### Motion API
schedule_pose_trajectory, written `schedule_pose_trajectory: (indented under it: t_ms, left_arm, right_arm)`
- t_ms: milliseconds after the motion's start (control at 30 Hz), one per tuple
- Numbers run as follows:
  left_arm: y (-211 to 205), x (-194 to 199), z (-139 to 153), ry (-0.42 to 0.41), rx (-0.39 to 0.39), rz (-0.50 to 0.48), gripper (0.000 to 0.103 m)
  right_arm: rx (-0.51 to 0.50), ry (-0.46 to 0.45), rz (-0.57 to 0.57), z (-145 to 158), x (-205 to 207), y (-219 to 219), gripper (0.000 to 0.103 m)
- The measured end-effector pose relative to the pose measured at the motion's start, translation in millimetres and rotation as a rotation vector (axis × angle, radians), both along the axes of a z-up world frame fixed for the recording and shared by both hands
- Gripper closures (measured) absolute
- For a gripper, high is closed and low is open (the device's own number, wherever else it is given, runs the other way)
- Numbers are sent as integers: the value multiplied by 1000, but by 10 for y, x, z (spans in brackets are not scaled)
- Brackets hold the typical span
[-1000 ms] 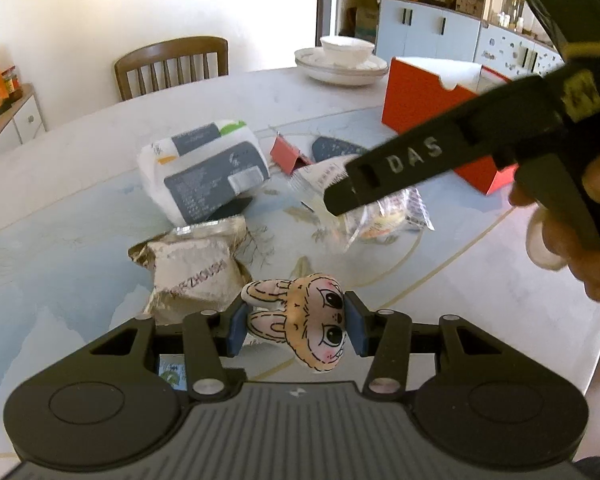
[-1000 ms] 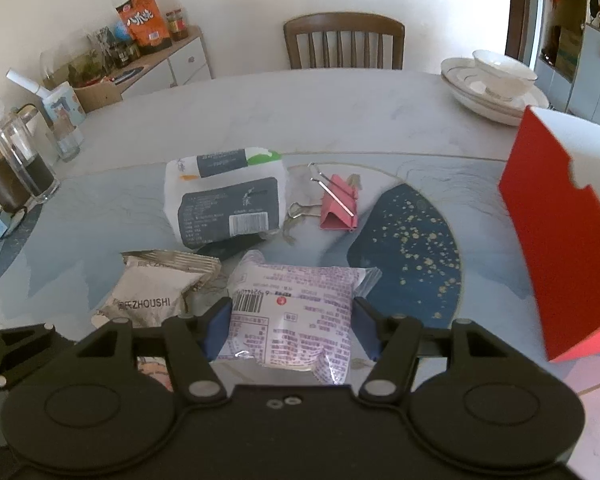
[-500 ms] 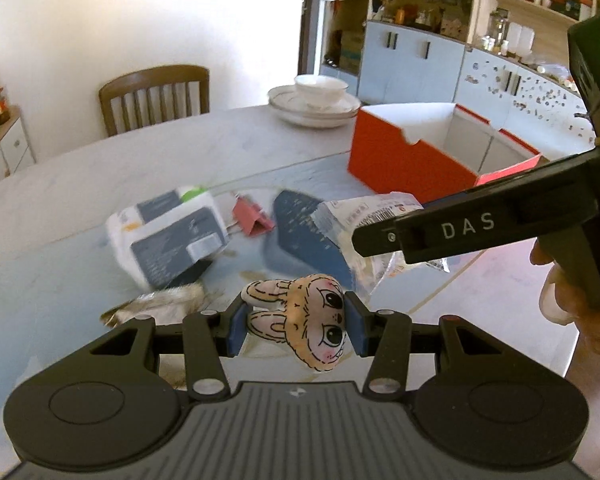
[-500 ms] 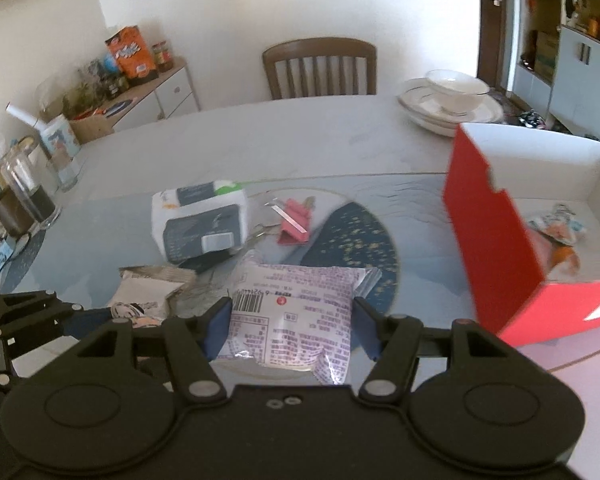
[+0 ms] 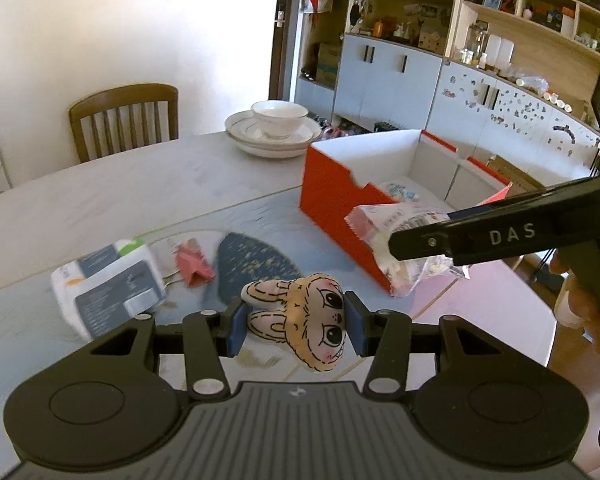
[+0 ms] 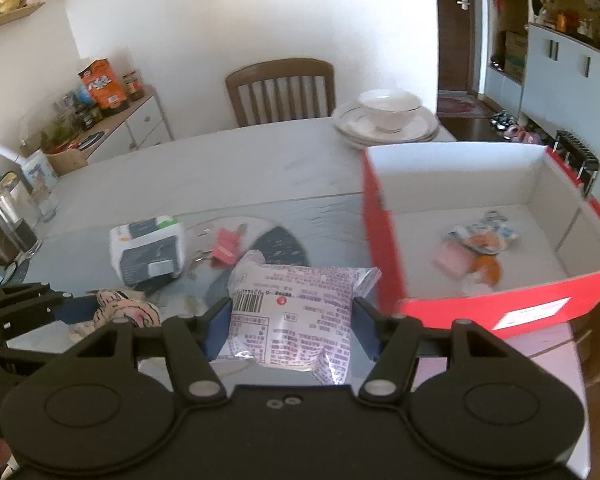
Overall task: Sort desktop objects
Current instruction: 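Carry the plush doll and clear bag with both tools over the red box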
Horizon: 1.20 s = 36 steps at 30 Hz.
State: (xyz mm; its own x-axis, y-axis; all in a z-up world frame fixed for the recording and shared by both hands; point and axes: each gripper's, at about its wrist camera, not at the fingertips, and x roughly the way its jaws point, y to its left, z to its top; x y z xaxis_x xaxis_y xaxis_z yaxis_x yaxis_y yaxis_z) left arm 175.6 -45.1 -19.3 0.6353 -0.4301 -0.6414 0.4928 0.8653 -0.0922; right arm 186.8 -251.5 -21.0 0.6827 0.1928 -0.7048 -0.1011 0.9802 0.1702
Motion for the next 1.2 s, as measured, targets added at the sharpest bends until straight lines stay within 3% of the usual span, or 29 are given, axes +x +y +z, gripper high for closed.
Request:
schedule_pose_trajectory:
  t_ms: [500,933,1200]
  left_arm:
    - [-894,286,214,-50,-10,-74,55]
    - [-1804,578,300,-103,32,-167,55]
    - [-2262,933,148,-45,83,-199,55]
  right_arm:
    - [-24,-48,-74,141,73,-989,40]
    - [-61,-56,-105,102,317,-1751,40]
    - [-65,-24,-103,-50,570,-2049,40]
